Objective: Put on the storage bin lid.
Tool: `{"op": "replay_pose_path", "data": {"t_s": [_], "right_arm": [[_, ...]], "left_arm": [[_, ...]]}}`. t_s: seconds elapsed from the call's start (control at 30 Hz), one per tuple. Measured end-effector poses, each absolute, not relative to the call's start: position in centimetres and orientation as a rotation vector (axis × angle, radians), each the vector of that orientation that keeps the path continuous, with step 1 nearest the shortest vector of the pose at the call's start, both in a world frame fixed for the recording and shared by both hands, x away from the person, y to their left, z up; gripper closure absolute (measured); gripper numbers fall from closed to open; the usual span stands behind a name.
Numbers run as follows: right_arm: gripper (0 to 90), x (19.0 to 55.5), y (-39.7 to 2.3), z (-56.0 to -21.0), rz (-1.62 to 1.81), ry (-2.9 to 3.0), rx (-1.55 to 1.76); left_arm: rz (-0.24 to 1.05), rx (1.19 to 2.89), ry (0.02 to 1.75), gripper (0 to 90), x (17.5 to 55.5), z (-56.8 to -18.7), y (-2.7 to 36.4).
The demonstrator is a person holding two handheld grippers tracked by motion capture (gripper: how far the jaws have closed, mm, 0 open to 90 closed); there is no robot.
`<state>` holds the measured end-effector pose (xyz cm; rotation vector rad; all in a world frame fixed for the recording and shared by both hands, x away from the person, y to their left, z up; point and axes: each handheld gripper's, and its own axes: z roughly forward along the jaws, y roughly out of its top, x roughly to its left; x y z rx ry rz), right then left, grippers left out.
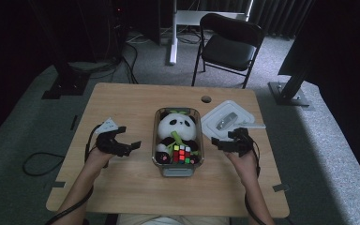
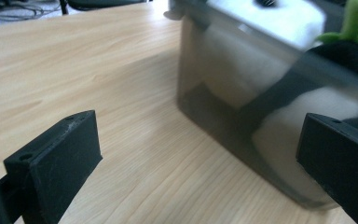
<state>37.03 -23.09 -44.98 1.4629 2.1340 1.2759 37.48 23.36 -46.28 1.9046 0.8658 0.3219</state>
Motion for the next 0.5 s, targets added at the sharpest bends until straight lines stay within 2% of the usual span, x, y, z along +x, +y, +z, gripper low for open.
{"op": "replay_pose_path", "data": {"t_s": [0.5], "right_arm": [[13.4, 40.2, -24.8, -47.3, 1.174, 1.925, 1.586]], "left_arm": [[0.34, 1.966, 0.881, 0.4, 38.3, -48.7, 21.9]]}}
